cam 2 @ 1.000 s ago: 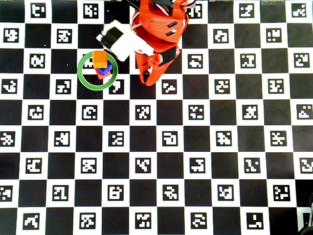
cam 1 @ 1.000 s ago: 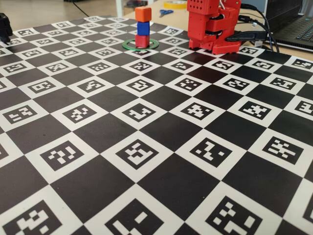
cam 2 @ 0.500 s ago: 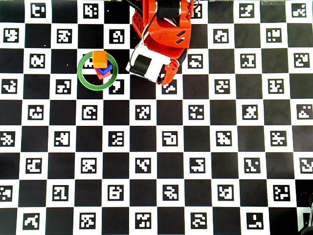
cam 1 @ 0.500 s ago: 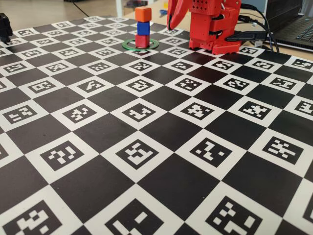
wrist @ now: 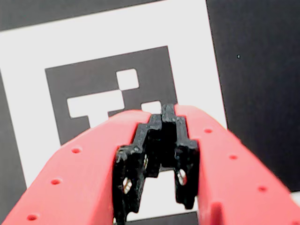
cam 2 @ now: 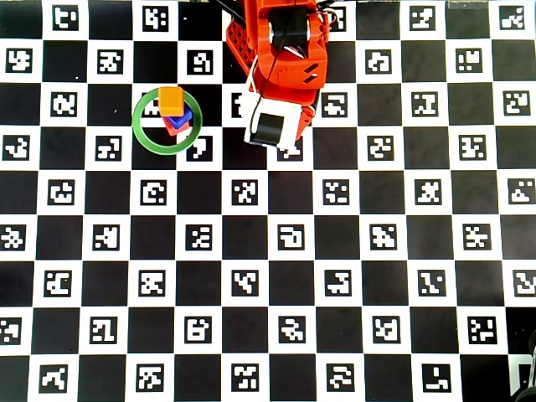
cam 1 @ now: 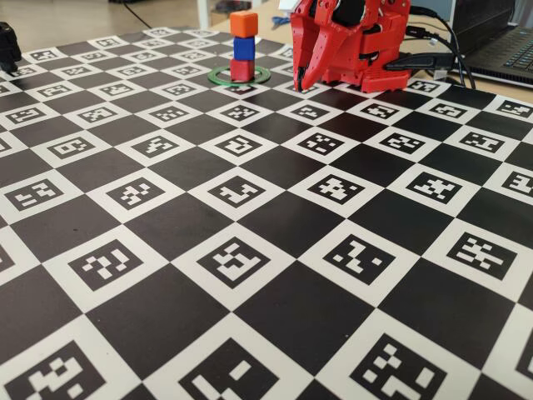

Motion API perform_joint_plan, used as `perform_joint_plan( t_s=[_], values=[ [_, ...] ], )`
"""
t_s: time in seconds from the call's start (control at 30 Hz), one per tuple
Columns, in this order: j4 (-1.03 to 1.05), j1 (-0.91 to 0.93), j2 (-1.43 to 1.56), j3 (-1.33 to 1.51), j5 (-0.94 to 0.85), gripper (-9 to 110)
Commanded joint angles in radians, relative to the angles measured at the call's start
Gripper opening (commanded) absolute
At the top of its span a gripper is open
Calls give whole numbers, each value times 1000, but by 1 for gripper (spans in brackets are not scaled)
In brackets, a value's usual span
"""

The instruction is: Grab the red cube then put it in the green circle then put the blue cube on top and finally the orange cube on top

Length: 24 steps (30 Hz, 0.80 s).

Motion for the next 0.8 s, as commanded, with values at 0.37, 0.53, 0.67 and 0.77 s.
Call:
perform_joint_plan(
  t_s=[0.37, 0.53, 0.67, 0.77],
  values=[
    [25, 112, 153, 132, -25, -6],
    [25, 91, 153, 132, -23, -6],
    [25, 89, 153, 132, -25, -6],
    [25, 89, 153, 132, -25, -6]
  ],
)
